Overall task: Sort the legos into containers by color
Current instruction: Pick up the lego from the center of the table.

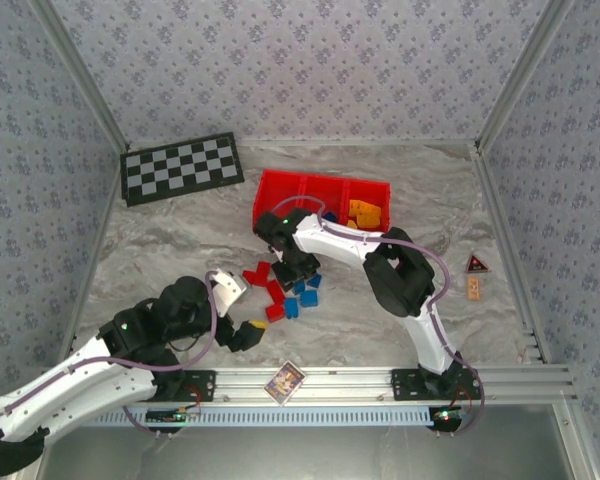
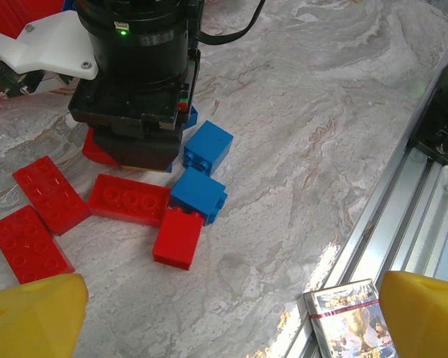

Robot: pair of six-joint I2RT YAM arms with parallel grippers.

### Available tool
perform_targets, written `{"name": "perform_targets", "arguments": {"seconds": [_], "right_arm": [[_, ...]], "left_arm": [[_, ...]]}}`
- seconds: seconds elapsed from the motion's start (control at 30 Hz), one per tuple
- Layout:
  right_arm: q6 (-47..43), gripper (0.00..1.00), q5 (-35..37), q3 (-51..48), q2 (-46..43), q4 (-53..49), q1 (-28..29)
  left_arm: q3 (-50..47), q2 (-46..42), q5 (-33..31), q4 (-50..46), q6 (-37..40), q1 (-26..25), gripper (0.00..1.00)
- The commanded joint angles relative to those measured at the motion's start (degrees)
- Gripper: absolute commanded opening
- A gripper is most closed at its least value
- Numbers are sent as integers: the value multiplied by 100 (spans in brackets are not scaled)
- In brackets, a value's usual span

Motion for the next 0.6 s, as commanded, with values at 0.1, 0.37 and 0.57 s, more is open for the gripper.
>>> {"name": "perform_targets", "arguments": {"seconds": [0.1,0.37,0.57], "right_arm": [[51,34,249,-71,-52,-175,-22],[25,22,309,64,-366,-344,-121],[-127,21,475,619,-707,-623,-349]], "left_arm": [[24,-31,80,-24,75,-44,100],[23,-40,76,-29,75,-44,100],[23,-40,76,-25,75,-44,100]]}}
